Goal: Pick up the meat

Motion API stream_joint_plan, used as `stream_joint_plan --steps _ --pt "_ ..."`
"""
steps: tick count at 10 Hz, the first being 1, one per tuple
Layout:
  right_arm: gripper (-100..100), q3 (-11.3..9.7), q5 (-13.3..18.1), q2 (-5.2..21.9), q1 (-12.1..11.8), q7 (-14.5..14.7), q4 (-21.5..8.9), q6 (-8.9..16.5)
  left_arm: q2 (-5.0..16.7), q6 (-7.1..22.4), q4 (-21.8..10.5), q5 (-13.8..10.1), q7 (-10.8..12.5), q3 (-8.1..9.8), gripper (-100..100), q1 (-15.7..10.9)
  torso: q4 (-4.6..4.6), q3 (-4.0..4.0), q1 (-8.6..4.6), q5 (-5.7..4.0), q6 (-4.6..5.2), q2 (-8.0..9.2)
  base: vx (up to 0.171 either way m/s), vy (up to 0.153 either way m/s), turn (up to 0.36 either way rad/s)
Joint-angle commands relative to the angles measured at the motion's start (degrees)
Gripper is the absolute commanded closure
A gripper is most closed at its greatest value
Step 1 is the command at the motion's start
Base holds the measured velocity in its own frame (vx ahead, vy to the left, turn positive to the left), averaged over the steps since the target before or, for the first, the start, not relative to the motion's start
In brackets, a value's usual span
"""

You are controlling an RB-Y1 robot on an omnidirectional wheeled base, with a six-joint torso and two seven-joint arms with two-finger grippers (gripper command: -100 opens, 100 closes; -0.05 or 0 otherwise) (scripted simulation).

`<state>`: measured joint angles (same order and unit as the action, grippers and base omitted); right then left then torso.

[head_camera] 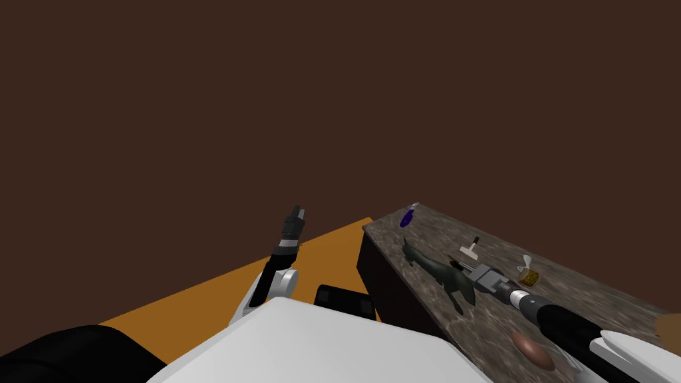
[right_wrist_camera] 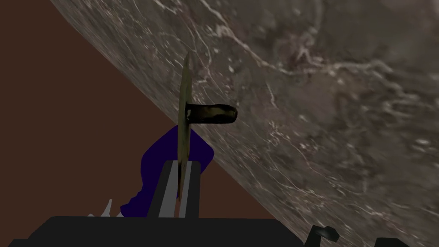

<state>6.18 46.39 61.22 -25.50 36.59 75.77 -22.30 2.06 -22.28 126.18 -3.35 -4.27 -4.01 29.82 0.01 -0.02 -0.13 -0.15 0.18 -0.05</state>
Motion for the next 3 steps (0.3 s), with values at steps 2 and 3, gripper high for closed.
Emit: stream_joint_plan --steps 2,3 --pt "100 0.00 0.00 0.00 0.00 0.00 0.00 -0.01 0.00 0.00 0.00 0.00 0.00 0.00 0 0.00 0.00 0.00 0.00 0.00 0.00 0.00 0.000 0.000 0.000" --pt "0 -0.01 0.00 0.00 0.00 0.00 0.01 -0.02 0.00 0.00 0.00 0.00 0.00 0.00 0 0.00 0.00 0.00 0.00 0.00 0.01 0.01 0.000 0.000 0.000"
